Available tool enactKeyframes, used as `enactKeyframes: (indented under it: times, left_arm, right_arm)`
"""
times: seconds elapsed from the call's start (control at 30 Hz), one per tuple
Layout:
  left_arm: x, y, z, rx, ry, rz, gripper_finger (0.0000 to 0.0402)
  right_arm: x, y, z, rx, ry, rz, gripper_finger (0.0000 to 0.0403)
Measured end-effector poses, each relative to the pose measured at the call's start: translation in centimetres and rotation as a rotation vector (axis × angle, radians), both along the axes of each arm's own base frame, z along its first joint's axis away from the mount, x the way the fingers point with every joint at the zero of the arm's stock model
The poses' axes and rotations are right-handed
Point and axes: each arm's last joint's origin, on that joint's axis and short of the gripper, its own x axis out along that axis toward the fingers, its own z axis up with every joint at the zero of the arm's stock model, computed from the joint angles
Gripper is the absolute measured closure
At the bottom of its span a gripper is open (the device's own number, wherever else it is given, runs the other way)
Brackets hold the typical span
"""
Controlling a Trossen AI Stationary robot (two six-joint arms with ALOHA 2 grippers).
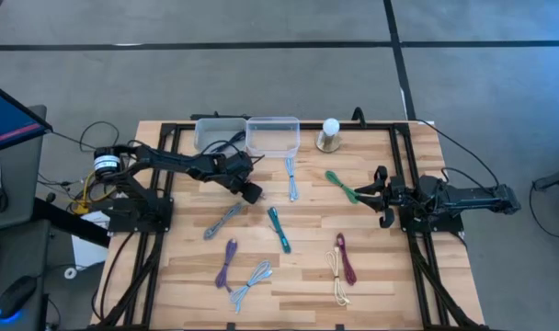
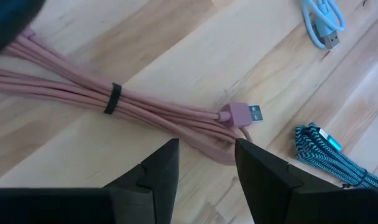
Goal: Pick & Place USB Port
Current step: Put the pink USB cable into the transparent bin
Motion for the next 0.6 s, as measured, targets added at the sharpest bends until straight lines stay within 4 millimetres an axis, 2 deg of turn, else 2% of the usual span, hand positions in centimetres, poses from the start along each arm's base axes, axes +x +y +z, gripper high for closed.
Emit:
enactKeyframes:
  times: [0.27, 0.6]
  left_arm:
    - [0.0, 0.01, 0.01, -0.014, -0.001, 0.022, 0.0245]
    - [-0.06, 0.23, 0.01, -0.029, 0.004, 0.158, 0.0245]
  right_arm:
    - [0.0, 0.0, -0.01, 0.0, 0.001, 0.0, 0.0305]
    - [0.0, 0.0, -0.01, 0.0, 0.001, 0.0, 0.0305]
